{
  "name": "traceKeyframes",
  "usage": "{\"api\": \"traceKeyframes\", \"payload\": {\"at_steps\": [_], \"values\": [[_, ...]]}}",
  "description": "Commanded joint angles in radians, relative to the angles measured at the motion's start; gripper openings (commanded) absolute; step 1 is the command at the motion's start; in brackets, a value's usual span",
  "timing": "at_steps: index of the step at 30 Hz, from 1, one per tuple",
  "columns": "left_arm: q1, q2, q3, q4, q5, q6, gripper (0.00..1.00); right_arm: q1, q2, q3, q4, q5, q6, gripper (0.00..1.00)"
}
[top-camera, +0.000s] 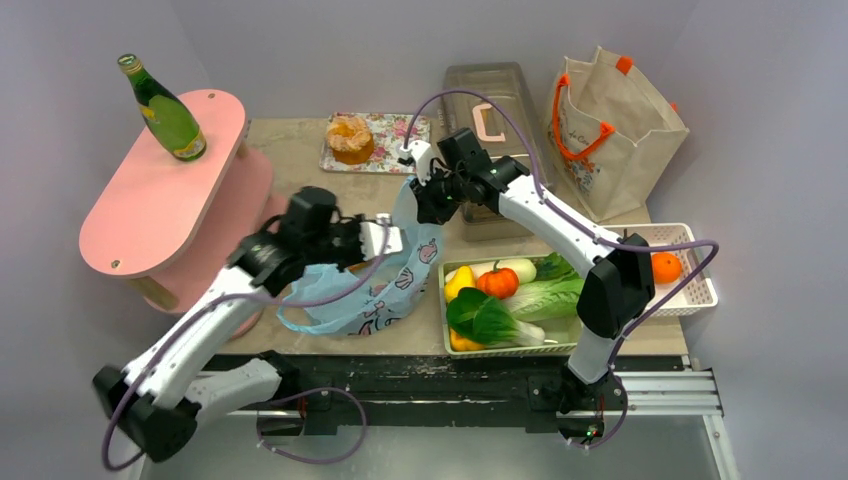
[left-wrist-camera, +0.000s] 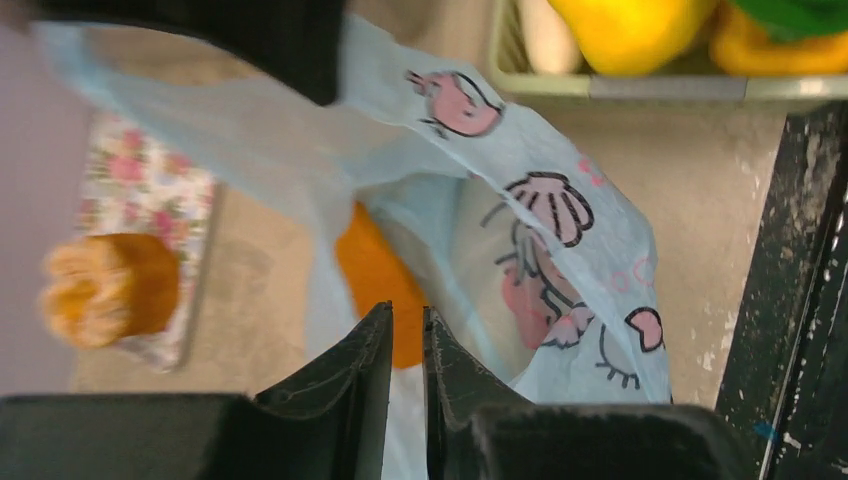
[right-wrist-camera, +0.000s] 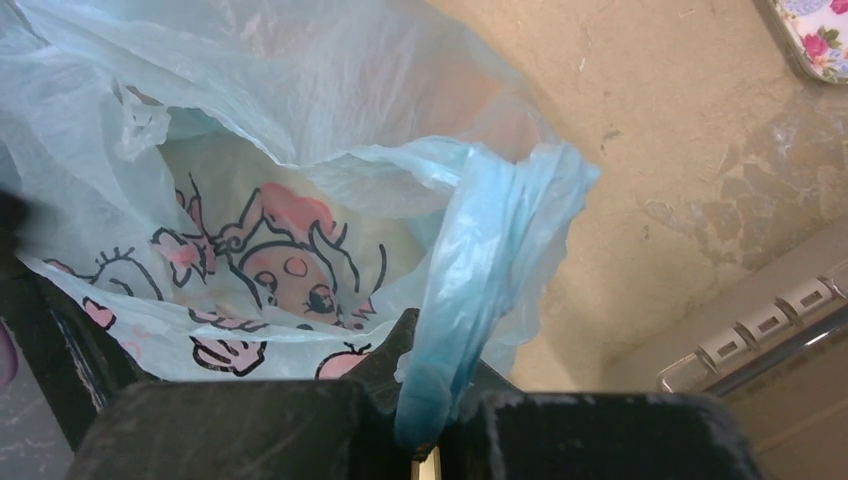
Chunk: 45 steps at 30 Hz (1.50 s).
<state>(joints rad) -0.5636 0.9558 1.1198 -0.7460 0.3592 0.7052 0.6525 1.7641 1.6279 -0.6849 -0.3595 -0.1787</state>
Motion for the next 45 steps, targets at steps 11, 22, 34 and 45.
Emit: {"api": "traceKeyframes", "payload": {"at_steps": [11, 22, 34, 45], "values": [[-0.003, 0.491, -0.217, 0.578, -0.307, -0.053, 0.32, 0.004, -0.021, 0.001, 0.134, 0.031, 0.136, 0.0], [0.055, 0.714, -0.156, 0.499, -0.348, 0.041, 0.63, -0.014, 0.055, 0.046, 0.112, 0.069, 0.134, 0.0], [0.069, 0.411, -0.111, 0.309, 0.023, -0.056, 0.0, -0.018, 0.073, 0.013, 0.154, 0.081, 0.125, 0.0], [0.079, 0.045, -0.04, 0.184, 0.397, -0.135, 0.0, -0.017, 0.051, -0.053, 0.211, 0.149, 0.075, 0.0]]}}
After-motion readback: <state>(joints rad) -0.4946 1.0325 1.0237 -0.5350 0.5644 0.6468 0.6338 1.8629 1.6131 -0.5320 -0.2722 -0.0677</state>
